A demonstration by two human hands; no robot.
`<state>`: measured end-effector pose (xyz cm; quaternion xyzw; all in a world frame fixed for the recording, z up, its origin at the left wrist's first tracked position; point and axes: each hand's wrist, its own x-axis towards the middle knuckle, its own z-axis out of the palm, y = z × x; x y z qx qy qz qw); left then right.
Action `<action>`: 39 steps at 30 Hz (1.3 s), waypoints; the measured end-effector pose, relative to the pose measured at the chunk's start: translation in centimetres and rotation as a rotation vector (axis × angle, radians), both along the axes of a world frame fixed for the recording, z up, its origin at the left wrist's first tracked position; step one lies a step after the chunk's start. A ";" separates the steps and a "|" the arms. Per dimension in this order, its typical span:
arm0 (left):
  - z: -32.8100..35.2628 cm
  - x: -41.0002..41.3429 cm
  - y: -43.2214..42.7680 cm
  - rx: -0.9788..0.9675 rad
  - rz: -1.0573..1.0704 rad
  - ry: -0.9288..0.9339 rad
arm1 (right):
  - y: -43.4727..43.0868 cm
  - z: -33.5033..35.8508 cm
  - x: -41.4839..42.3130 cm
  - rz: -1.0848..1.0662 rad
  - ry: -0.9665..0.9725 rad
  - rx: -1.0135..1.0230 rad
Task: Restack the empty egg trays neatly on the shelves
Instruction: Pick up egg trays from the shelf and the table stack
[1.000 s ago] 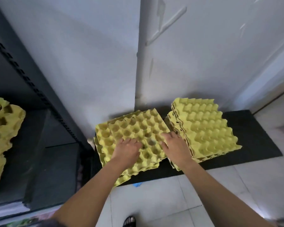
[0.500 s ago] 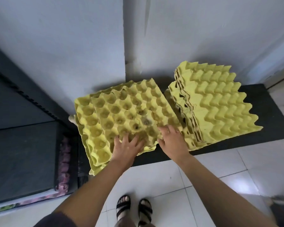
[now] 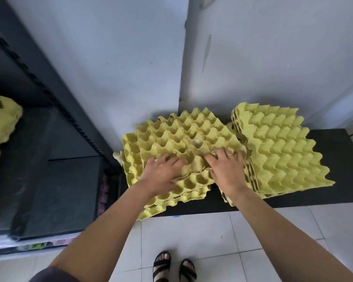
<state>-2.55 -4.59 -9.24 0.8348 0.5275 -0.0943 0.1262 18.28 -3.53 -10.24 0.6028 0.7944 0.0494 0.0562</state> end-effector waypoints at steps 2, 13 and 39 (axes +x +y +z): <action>1.3 -0.7 -0.6 0.076 -0.001 0.014 | -0.3 1.4 -0.2 0.030 0.053 -0.015; 10.2 -5.6 -3.0 0.296 -0.081 0.035 | -1.6 11.7 -1.4 -0.506 0.724 -0.029; 16.6 -17.4 -35.0 0.896 0.545 -0.016 | -22.4 17.3 -14.5 -0.490 1.653 -0.522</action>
